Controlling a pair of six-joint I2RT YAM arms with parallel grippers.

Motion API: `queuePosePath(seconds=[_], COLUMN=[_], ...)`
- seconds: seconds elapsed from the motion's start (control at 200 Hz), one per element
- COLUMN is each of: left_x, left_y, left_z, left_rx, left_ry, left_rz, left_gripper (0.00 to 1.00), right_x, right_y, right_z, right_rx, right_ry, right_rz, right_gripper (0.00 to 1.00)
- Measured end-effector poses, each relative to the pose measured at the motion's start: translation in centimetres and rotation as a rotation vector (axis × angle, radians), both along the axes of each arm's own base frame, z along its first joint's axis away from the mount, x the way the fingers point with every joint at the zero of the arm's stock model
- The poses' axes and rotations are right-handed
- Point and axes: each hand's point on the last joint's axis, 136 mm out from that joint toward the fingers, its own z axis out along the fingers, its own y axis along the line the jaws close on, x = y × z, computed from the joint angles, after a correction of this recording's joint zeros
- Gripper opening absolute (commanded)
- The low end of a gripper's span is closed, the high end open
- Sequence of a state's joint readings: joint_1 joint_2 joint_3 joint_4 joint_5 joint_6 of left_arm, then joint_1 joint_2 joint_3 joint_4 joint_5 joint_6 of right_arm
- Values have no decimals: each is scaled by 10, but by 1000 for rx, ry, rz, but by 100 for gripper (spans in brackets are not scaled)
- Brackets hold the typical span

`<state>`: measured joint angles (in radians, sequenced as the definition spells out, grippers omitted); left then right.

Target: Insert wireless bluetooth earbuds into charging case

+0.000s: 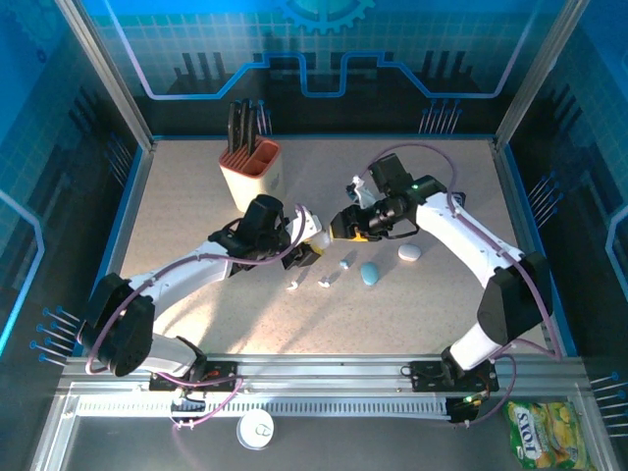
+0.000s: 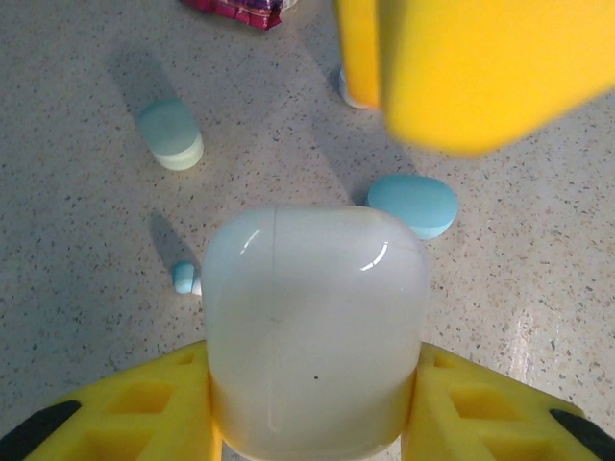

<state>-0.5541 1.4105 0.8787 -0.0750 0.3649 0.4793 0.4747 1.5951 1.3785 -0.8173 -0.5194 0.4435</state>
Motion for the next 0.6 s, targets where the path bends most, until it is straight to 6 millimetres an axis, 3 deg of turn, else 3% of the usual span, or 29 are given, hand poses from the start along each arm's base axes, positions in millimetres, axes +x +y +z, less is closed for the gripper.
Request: queuePosePath(seconds=[0.275, 0.505, 0.6], left_x=[-2, -3, -3], left_y=[-3, -4, -3], left_z=[6, 7, 8], left_rx=[-2, -2, -1], left_ry=[-37, -41, -41], left_rz=[-24, -27, -23], left_gripper=[37, 39, 47], right_x=[-1, -3, -2], right_y=[20, 27, 27], right_z=[-8, -8, -7], right_rx=[23, 44, 45], right_ry=[56, 83, 76], right_rz=[22, 30, 35], right_gripper=[46, 26, 22])
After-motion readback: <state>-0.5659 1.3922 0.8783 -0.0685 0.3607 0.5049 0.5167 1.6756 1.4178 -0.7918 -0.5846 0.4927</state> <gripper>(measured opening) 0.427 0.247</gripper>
